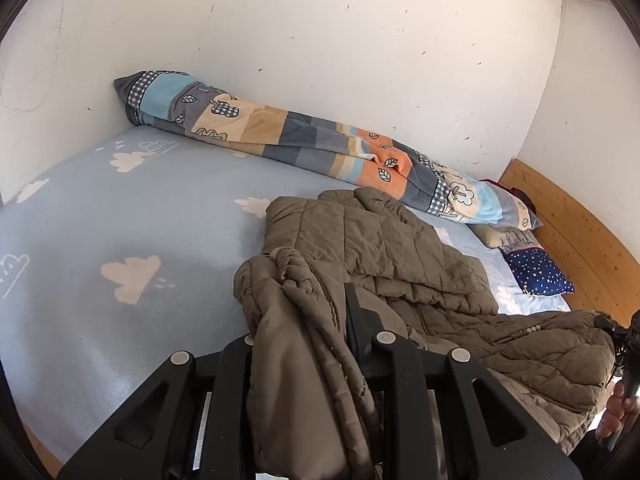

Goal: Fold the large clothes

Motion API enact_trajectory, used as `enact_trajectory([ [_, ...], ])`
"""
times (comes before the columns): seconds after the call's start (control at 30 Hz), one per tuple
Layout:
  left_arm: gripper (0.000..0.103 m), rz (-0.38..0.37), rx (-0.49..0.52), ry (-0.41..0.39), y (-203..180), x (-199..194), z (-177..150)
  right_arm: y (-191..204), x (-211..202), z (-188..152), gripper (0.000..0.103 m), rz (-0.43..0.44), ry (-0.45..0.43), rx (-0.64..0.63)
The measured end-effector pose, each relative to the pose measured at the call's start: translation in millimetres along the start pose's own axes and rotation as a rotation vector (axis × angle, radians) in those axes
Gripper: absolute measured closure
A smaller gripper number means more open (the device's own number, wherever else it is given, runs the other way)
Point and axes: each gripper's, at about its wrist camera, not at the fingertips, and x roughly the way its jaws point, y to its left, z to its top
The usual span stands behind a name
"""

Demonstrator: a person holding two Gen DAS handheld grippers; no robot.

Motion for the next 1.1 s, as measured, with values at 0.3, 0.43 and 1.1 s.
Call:
enact_trajectory([
  [0.3, 0.081, -0.005, -0.013, -0.019, -4, 10, 22, 6, 6, 13, 0.086, 0.014, -0.023, 0.002],
  [0.43, 0.080, -0.006, -0.039, -0.021, -3, 21, 38, 8, 11, 26, 0.086, 0.019, -0.037, -0.002],
  [1.1, 0.078, 0.017, -0.097, 0.027, -6, 112, 123, -1, 81, 113, 0.086, 0.044, -0.090, 0.026],
])
